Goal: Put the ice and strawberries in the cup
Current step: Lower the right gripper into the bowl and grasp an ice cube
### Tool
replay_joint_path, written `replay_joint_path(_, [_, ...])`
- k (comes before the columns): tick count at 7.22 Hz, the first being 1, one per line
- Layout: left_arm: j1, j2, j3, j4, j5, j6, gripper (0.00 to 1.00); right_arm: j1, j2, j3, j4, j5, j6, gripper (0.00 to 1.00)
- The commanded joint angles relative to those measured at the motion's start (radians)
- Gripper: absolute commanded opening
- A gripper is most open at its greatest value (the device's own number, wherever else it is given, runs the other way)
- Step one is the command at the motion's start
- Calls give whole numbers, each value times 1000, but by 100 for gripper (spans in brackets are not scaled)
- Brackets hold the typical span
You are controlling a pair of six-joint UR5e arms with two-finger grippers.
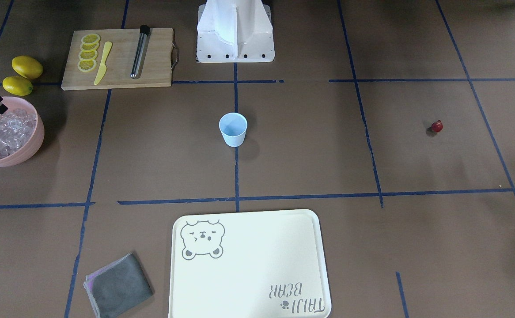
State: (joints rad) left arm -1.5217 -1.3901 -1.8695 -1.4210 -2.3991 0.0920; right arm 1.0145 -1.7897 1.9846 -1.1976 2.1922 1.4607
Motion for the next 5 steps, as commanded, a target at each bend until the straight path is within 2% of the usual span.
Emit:
replay_joint_path(1, [0,0,0,1,0,0,100,-25,18,-15,4,-8,84,85])
replay_joint_path(5, [-2,0,0,-1,-11,0,100,-37,16,-53,6,-8,73,82])
